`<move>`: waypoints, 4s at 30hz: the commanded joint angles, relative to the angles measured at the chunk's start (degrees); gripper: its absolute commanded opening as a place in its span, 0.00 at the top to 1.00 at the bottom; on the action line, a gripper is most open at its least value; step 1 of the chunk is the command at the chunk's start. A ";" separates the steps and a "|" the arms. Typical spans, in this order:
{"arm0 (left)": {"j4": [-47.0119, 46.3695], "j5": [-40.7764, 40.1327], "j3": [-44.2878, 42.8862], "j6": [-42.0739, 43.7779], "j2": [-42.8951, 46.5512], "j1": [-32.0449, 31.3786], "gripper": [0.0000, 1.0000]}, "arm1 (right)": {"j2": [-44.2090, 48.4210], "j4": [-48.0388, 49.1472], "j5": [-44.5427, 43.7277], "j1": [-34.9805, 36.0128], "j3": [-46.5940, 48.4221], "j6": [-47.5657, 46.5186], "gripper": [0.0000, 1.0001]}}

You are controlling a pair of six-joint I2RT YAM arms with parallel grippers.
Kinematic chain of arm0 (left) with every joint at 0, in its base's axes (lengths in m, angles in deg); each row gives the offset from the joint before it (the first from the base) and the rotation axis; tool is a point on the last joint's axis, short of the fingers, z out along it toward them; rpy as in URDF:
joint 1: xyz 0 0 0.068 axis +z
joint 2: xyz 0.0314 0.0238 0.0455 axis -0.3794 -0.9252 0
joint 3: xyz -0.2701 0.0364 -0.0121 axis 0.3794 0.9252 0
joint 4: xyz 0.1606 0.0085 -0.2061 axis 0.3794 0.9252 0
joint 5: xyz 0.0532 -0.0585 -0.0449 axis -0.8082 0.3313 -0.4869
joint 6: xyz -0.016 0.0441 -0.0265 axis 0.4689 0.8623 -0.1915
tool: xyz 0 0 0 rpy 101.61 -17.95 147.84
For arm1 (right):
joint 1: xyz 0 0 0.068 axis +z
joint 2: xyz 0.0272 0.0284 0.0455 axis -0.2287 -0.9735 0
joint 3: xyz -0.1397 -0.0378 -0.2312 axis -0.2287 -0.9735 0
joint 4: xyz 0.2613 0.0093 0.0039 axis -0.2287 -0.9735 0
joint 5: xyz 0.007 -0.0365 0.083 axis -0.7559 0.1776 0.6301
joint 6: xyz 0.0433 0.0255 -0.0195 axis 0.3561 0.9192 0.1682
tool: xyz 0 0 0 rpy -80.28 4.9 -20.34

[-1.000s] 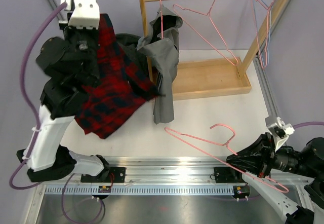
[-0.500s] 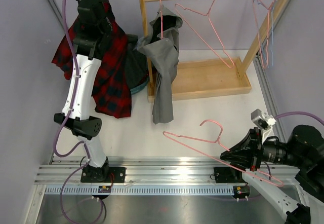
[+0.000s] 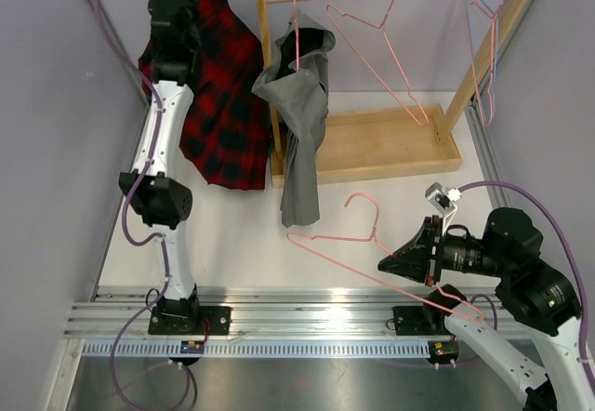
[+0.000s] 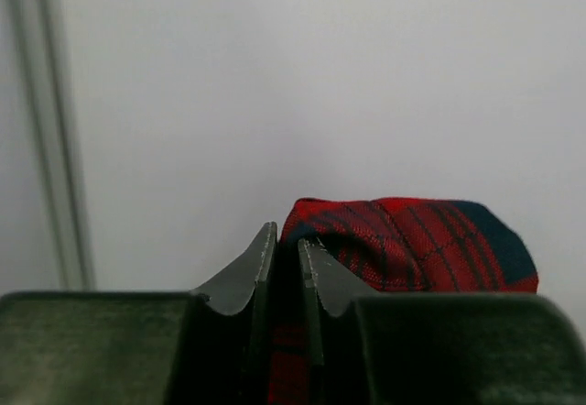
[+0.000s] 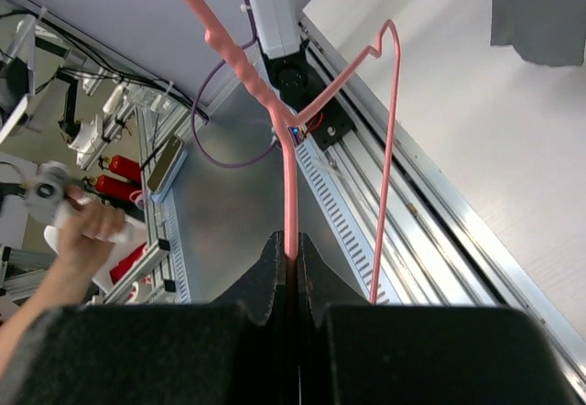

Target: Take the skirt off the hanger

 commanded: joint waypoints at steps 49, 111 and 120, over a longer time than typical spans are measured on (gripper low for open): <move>46.54 3.41 90.89 -20.84 81.86 -14.32 0.01 | -64.83 24.62 -57.52 0.04 63.48 -11.48 1.00; 45.66 8.78 92.03 -19.97 82.13 -14.58 0.01 | -86.02 23.65 -37.83 2.32 79.56 -4.02 0.41; 45.48 9.13 92.21 -19.97 82.04 -15.02 0.01 | -88.13 25.14 -39.06 2.32 81.33 -2.17 0.86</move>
